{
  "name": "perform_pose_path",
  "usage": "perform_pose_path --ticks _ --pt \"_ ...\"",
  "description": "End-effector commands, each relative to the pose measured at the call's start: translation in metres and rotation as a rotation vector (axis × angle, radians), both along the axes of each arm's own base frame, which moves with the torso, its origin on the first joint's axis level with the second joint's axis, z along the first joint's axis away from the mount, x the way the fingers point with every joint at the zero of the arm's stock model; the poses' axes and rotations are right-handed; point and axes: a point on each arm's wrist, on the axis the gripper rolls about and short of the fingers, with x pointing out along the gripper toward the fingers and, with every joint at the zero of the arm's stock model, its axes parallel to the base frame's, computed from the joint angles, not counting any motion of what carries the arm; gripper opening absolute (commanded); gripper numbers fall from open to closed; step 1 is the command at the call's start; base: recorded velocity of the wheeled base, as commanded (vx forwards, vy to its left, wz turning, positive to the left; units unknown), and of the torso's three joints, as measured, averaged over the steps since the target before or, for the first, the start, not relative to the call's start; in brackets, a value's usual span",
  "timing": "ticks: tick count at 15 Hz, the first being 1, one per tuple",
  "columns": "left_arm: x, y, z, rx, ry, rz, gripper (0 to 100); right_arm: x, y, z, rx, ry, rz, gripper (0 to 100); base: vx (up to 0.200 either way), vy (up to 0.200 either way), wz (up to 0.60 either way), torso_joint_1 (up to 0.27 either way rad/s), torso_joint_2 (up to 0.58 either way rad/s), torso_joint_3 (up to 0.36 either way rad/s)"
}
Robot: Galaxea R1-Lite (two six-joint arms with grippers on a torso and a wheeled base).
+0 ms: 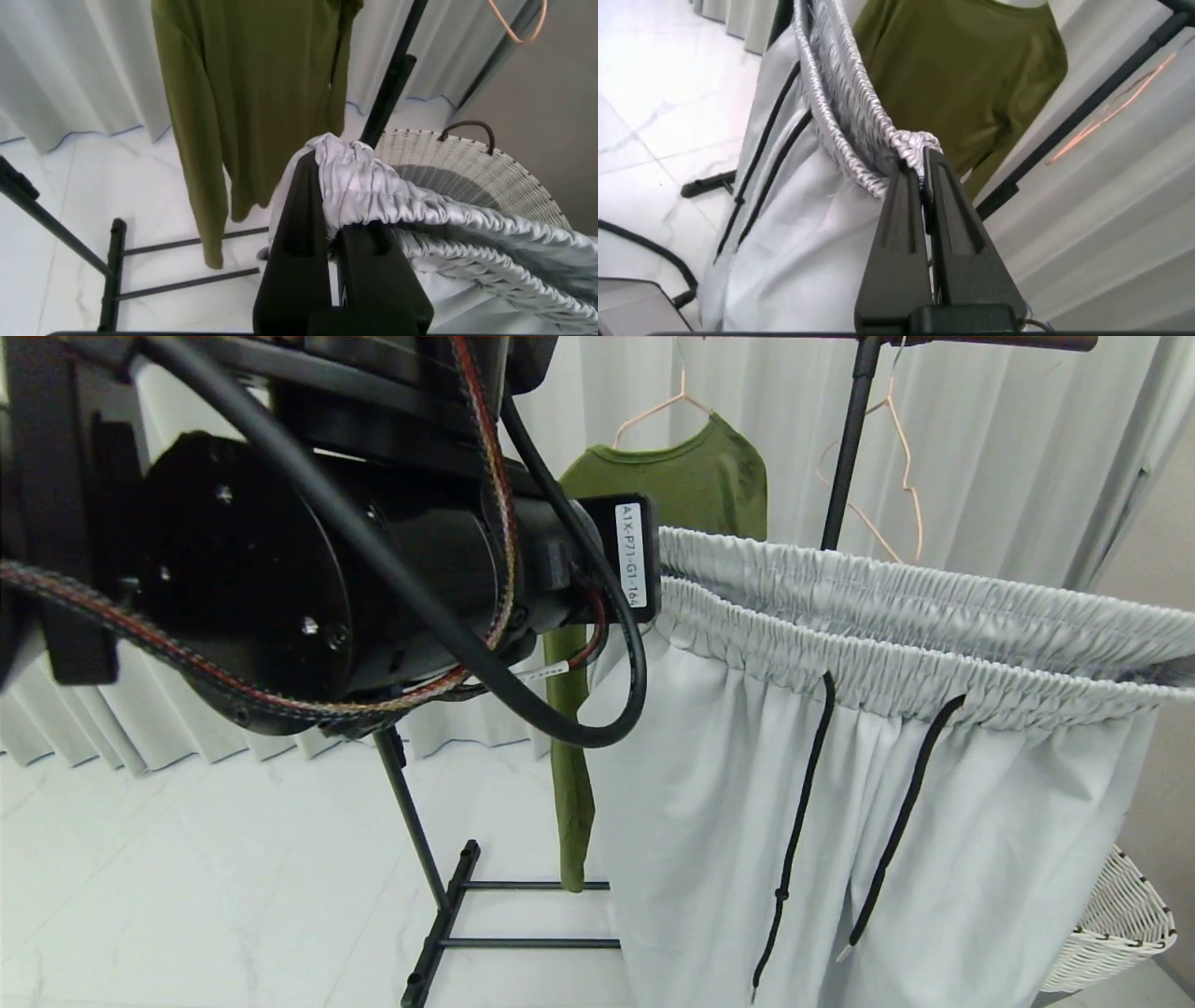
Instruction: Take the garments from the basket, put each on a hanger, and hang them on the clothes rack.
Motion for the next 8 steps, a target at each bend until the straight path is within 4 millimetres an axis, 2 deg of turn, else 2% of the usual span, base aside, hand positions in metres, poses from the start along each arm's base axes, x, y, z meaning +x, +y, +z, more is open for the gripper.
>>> perform_pose_path --ticks 1,4,6,8 --pt "-0.002 0.002 0.002 -0.003 -0.002 -0.001 0 0.001 0.001 0.0 -0.001 0.004 0.001 0 0.0 0.0 0.0 0.0 0.0 0.0" --pt "-0.013 0.018 0.013 -0.01 -0.008 0.002 0 0.011 0.007 0.003 0.046 0.051 -0.067 0 0.0 0.0 0.0 0.0 0.0 0.0" --pt "-0.029 0.038 0.015 0.0 0.0 0.001 0 0.035 0.023 0.012 0.116 0.05 -0.159 0 0.0 0.0 0.0 0.0 0.0 0.0" --pt "-0.048 0.055 0.013 -0.004 -0.002 -0.024 0 0.054 0.043 0.021 0.148 0.027 -0.174 0 0.0 0.0 0.0 0.0 0.0 0.0"
